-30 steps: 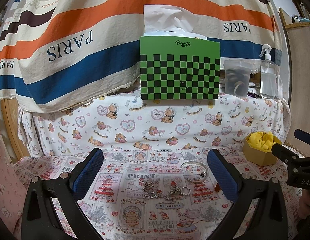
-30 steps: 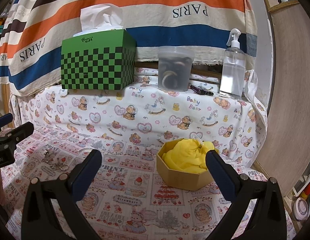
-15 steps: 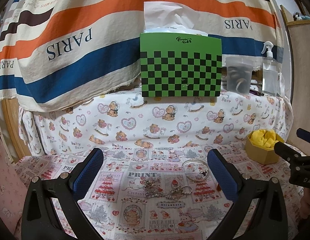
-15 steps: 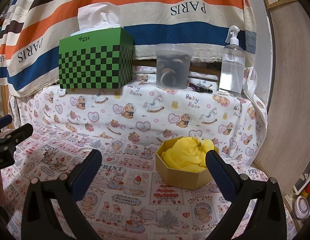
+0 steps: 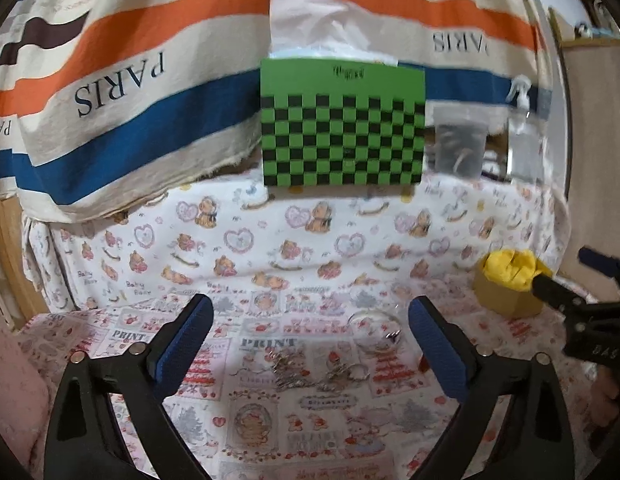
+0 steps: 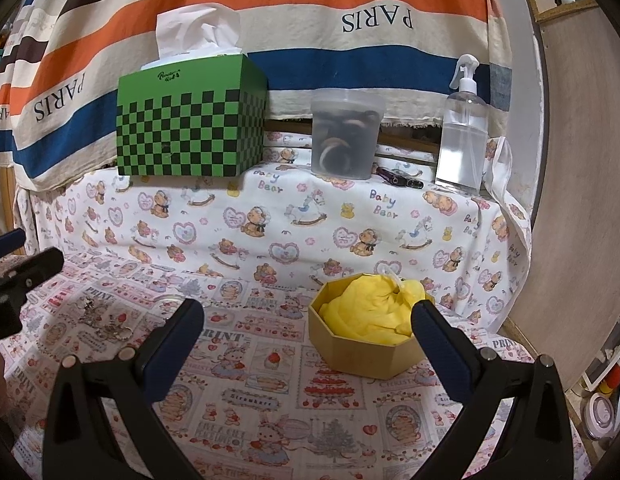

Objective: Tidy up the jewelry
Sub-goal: 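Lower the left gripper onto a silver chain and close it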

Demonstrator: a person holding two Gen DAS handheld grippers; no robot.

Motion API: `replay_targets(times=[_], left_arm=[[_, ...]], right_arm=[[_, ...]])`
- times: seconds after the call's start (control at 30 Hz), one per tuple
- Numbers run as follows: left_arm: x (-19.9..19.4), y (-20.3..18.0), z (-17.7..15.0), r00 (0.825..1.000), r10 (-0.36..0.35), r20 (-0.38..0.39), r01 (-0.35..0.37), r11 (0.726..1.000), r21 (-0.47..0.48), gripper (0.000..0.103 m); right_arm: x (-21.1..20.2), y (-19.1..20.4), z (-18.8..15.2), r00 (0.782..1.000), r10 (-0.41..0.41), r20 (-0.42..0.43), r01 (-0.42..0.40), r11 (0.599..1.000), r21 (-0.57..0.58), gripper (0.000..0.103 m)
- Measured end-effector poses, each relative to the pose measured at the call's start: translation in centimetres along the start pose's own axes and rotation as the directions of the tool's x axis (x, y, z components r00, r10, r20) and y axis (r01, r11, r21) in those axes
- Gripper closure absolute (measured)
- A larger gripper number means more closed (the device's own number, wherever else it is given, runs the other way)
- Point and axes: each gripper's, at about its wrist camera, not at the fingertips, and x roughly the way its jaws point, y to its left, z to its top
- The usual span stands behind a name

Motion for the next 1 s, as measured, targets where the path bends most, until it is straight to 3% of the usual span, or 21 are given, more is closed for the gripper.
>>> replay_targets(times=[0.13, 0.17, 0.2, 0.3, 0.37, 0.47, 0.57, 0.67, 0.73, 0.8, 0.87, 0.93, 0.97, 1.0], left_arm=[[1.7, 0.6, 0.9, 0.993, 0.057, -0.106, -0.056, 0.998, 0.013, 0.030], [2.4, 1.1, 1.3, 0.987, 0.055, -0.154, -0.057, 0.998, -0.011, 0.043], [3.1, 1.8, 1.6, 0.978, 0.034, -0.206, -0.046, 0.998, -0.052, 0.055], [5.5, 4.0, 2.3, 0.930, -0.071, -0.360, 0.000, 0.981, -0.194, 0.069], [6.5, 4.9, 2.4, 0.900, -0.107, -0.422, 0.004, 0.971, -0.239, 0.072], [7.2, 5.3, 2.2, 0.882, -0.096, -0.462, -0.025, 0.968, -0.248, 0.072], [8.8, 5.7, 1.7, 0.838, -0.121, -0.532, -0.045, 0.956, -0.289, 0.072], [11.0, 4.7, 1.2, 0.796, -0.061, -0.603, -0.083, 0.975, -0.208, 0.072], [11.8, 4.8, 0.8, 0.772, -0.095, -0.628, -0.075, 0.968, -0.239, 0.072], [12.0, 4.6, 0.7, 0.765, -0.119, -0.633, -0.064, 0.964, -0.259, 0.072], [12.2, 4.3, 0.5, 0.756, -0.093, -0.648, -0.075, 0.971, -0.228, 0.072], [12.6, 4.1, 0.0, 0.730, -0.108, -0.674, -0.074, 0.969, -0.235, 0.072], [12.7, 3.8, -0.2, 0.722, -0.123, -0.681, -0.060, 0.969, -0.239, 0.075], [12.6, 3.5, -0.2, 0.723, -0.117, -0.681, -0.057, 0.972, -0.228, 0.085]], right_arm=[[0.1, -0.1, 0.0, 1.000, 0.000, -0.012, 0.001, 1.000, 0.014, 0.000], [0.0, -0.2, 0.0, 1.000, -0.001, -0.016, 0.001, 1.000, 0.021, 0.000], [0.5, -0.7, 0.1, 1.000, -0.002, -0.022, 0.003, 1.000, 0.027, 0.000], [0.6, -0.9, 0.2, 0.999, -0.006, -0.032, 0.007, 0.999, 0.037, 0.000], [0.4, -1.0, 0.1, 0.999, -0.007, -0.032, 0.008, 0.999, 0.039, 0.000], [0.4, -1.0, 0.2, 0.999, -0.007, -0.038, 0.008, 0.999, 0.037, 0.000], [0.4, -1.0, 0.3, 0.999, -0.009, -0.045, 0.010, 0.999, 0.039, 0.000], [0.7, -0.9, 0.5, 0.999, -0.010, -0.053, 0.012, 0.999, 0.040, 0.000], [0.7, -0.9, 0.5, 0.998, -0.011, -0.058, 0.013, 0.999, 0.041, 0.000], [0.8, -0.9, 0.5, 0.998, -0.012, -0.061, 0.014, 0.999, 0.044, 0.000], [0.8, -1.0, 0.5, 0.998, -0.013, -0.062, 0.016, 0.999, 0.044, 0.000], [0.8, -0.9, 0.5, 0.998, -0.014, -0.064, 0.017, 0.999, 0.043, 0.000], [0.8, -0.9, 0.5, 0.998, -0.016, -0.065, 0.018, 0.999, 0.042, 0.000], [0.8, -1.0, 0.5, 0.998, -0.016, -0.064, 0.018, 0.999, 0.043, 0.000]])
